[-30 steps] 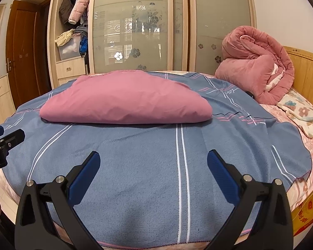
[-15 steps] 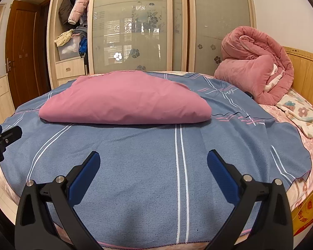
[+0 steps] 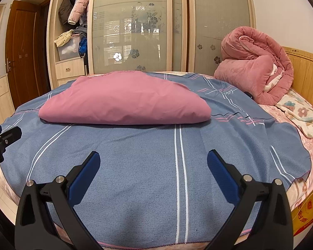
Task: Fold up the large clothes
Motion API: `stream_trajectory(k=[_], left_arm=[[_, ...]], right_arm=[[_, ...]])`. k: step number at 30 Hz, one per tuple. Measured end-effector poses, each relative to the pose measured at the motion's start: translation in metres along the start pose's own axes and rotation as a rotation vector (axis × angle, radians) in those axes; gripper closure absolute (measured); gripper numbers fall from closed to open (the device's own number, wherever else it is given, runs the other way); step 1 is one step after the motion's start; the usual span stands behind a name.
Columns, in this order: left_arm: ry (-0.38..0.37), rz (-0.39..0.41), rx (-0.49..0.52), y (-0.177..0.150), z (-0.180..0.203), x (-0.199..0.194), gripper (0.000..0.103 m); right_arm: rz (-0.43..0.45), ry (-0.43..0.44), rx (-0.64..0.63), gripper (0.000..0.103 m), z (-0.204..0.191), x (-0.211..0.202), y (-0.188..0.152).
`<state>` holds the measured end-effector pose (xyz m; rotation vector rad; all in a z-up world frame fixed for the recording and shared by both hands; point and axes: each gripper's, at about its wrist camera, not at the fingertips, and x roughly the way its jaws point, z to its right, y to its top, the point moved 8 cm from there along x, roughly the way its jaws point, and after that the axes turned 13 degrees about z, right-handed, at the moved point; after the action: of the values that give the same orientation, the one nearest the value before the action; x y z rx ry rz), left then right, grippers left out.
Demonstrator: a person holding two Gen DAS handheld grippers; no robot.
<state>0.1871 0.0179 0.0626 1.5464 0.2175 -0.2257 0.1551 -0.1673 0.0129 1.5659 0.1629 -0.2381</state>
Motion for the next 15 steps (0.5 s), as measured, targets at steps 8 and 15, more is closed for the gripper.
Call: stream_trajectory(k=[8,15], left_arm=[[0.004,0.004,0.003,0.0008,-0.0004,0.0002,0.002],[0.001,0.003,0.0,0.001,-0.0009,0.0,0.002]], right_arm=[[-0.001,0.0,-0.001,0.001,0.0008,0.0,0.0004],[-0.001,-0.001,0.0,0.001,0.0001,-0.0003,0.0001]])
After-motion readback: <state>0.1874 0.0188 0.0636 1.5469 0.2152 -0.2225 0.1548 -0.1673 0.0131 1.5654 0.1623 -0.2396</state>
